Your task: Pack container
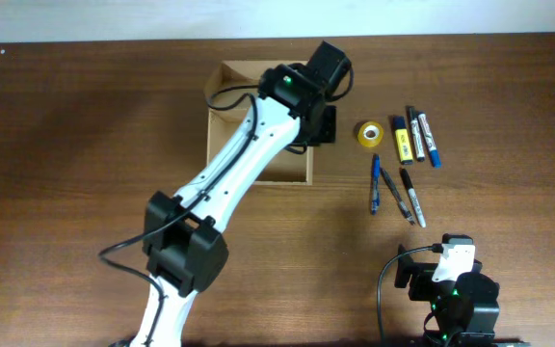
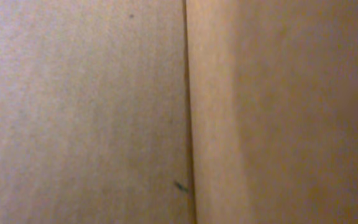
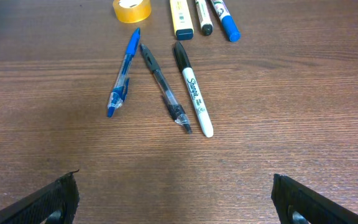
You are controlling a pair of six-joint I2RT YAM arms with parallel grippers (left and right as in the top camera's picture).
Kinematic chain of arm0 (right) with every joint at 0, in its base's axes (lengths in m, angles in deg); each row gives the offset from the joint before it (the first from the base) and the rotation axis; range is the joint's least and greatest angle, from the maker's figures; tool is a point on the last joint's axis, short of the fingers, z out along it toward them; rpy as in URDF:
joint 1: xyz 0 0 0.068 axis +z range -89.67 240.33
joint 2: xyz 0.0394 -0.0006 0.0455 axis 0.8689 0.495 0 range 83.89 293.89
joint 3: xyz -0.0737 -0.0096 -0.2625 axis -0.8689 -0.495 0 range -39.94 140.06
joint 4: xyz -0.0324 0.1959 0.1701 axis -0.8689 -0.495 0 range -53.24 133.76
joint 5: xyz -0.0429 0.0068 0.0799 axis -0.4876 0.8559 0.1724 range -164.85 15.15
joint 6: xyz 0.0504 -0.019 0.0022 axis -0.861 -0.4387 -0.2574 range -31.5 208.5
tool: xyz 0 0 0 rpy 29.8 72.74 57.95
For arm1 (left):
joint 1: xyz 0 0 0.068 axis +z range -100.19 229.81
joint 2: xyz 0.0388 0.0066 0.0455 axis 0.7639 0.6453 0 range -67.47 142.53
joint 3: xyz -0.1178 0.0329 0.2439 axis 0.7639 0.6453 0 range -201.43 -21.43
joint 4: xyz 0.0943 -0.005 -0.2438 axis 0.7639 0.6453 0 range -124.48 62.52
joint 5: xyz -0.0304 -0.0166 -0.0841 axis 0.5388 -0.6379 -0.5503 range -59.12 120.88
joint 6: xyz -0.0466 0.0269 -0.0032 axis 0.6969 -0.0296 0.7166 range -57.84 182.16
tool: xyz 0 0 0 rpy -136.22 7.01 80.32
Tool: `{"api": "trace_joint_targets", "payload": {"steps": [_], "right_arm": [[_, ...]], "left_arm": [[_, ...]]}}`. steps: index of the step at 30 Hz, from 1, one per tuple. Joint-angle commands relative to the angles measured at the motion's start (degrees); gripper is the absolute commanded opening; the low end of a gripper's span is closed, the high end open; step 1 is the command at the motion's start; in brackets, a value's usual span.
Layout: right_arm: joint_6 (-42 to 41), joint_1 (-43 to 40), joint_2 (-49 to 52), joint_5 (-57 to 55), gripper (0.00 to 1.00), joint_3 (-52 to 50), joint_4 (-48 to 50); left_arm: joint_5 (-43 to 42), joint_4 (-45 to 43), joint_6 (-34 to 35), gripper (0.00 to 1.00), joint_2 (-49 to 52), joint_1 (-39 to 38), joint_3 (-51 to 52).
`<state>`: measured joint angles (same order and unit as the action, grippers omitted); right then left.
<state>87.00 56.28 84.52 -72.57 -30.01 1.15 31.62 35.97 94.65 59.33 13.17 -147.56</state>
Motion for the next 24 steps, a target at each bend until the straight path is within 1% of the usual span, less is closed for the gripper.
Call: {"api": "trace_joint_targets", "payload": {"steps": [1, 7, 15, 16, 17, 19, 21, 22, 23, 24], "right_arm": [[-0.50, -0.48, -0.44, 0.26, 0.99, -0.63, -0.04], [-0.50, -0.48, -0.44, 0.26, 0.99, -0.63, -0.04], [-0.52, -0.48, -0.44, 0.26, 0.99, -0.63, -0.04], [-0.50, -0.48, -0.44, 0.26, 0.99, -0.63, -0.04], [-0.50, -0.48, -0.44, 0.26, 0.99, -0.63, -0.04], [-0.50, -0.48, -0.44, 0.26, 0.99, -0.63, -0.04], [-0.52, -0.48, -0.44, 0.26, 0.99, -0.63, -0.04], [-0.52, -0.48, -0.44, 0.26, 0.99, -0.63, -0.02], [-0.52, -0.48, -0.44, 0.26, 0.99, -0.63, -0.04], [-0.50, -0.48, -0.44, 0.26, 0.99, -0.63, -0.02]], "left_arm": [[0.48, -0.92, 2.93, 0.02, 3.56, 0.07, -0.79], [0.04, -2.62, 3.32, 0.02, 8.11, 0.04, -0.79], [-0.13, -4.46, 3.37, 0.02, 11.78, 1.18, -0.79], [-0.46, -4.46, 3.34, 0.02, 11.87, 1.46, -0.79], [-1.01, -4.46, 3.34, 0.04, 12.07, 1.77, -0.79], [-1.62, -4.57, 3.37, 0.13, 12.07, 2.21, -0.79], [-1.60, -4.46, 3.30, 0.27, 12.04, 2.47, -1.40], [-1.60, -4.44, 3.28, 0.41, 12.04, 2.58, -1.79], [-1.64, -4.15, 2.69, 0.57, 12.04, 2.69, -2.84], [-1.60, -3.65, 2.32, 0.63, 12.04, 2.69, -3.80]]}}
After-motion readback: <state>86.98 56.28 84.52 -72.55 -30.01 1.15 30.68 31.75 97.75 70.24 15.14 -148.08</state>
